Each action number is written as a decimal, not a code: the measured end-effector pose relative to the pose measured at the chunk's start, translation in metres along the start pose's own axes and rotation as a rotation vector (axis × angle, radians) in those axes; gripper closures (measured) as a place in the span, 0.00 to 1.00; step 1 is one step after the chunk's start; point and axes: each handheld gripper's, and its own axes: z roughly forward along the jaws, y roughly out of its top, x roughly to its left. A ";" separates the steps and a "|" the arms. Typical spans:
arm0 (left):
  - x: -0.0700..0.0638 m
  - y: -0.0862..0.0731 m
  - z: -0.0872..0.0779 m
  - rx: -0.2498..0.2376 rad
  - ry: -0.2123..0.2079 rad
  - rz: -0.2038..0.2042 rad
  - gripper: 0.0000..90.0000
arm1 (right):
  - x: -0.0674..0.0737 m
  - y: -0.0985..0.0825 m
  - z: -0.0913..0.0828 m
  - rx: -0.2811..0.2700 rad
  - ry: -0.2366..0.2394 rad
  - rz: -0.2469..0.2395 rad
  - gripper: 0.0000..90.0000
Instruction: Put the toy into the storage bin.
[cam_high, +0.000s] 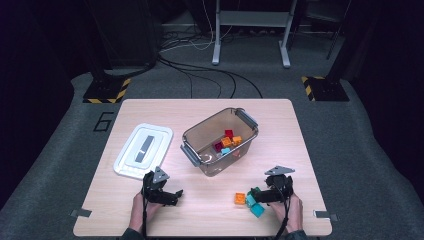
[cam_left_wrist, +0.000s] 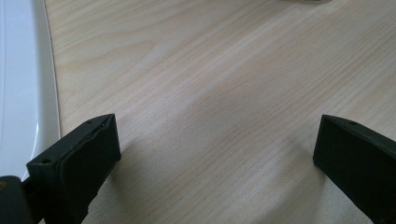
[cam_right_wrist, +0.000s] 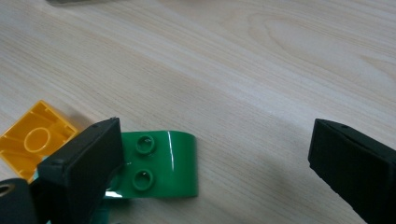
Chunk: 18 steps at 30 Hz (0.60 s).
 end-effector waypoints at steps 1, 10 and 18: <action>0.000 0.000 0.000 0.000 0.000 0.000 0.00 | 0.001 0.000 0.000 0.000 -0.001 0.002 0.03; 0.000 0.000 0.000 -0.001 0.000 -0.003 0.00 | 0.009 0.004 0.003 0.026 0.030 -0.039 0.03; 0.000 0.000 0.000 0.001 0.001 -0.002 0.00 | 0.001 0.003 0.000 0.033 0.011 -0.021 0.05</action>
